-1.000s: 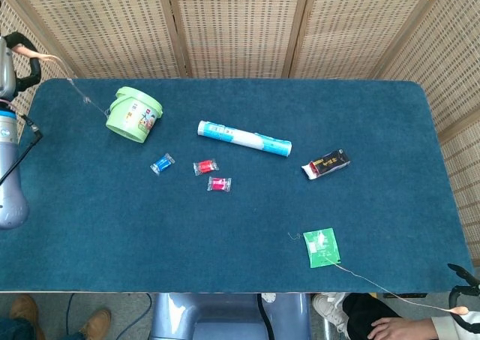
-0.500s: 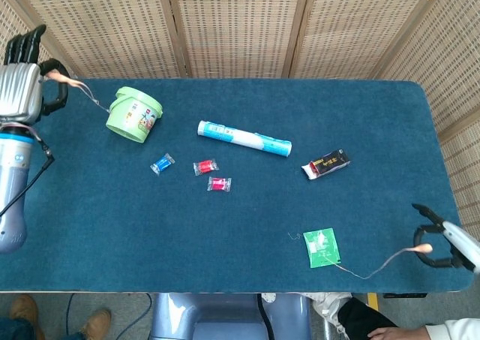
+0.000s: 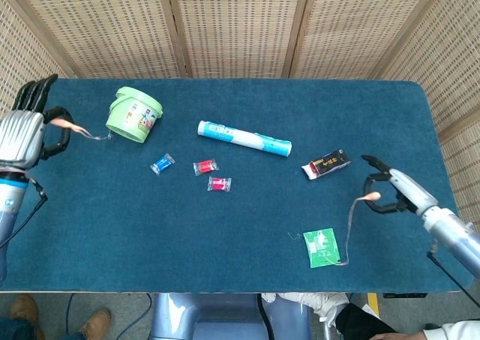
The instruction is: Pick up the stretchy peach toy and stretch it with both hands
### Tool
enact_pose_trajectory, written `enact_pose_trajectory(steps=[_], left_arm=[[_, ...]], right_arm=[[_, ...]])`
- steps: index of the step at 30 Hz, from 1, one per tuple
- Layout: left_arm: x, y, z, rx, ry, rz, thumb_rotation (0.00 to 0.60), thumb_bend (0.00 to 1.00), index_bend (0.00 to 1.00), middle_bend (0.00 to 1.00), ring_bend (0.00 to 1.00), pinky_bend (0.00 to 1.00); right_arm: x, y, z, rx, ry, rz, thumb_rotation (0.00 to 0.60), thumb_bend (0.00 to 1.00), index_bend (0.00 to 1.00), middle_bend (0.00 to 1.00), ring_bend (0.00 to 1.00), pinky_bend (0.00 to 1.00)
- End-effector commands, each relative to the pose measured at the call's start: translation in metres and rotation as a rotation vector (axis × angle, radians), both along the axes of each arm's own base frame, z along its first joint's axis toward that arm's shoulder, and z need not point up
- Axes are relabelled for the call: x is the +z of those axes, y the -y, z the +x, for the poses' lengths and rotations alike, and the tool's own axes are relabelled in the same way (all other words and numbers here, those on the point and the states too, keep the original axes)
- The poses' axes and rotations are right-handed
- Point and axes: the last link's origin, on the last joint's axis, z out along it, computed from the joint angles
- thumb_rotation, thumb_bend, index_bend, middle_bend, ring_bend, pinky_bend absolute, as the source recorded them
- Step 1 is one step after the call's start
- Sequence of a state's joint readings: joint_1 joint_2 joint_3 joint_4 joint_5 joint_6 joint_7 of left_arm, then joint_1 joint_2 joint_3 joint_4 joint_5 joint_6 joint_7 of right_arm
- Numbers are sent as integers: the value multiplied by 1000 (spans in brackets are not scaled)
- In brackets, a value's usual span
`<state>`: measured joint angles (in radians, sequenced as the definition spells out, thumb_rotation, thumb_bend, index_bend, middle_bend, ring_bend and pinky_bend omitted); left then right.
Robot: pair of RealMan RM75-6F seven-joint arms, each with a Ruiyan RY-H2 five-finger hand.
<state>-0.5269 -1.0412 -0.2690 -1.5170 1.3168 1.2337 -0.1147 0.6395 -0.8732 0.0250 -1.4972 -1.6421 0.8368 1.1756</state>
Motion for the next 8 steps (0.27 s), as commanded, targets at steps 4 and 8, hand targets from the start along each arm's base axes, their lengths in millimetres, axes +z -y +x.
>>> enact_pose_trajectory(steps=[4, 8], left_arm=[[-17, 34, -15, 32, 50, -40, 600, 574, 833, 0, 0, 0], [-23, 40, -21, 54, 54, -53, 600, 574, 833, 0, 0, 0]], right_arm=[[-43, 29, 47, 86, 36, -48, 600, 594, 774, 85, 0, 0], [-61, 36, 62, 99, 34, -84, 600, 593, 774, 85, 0, 0]])
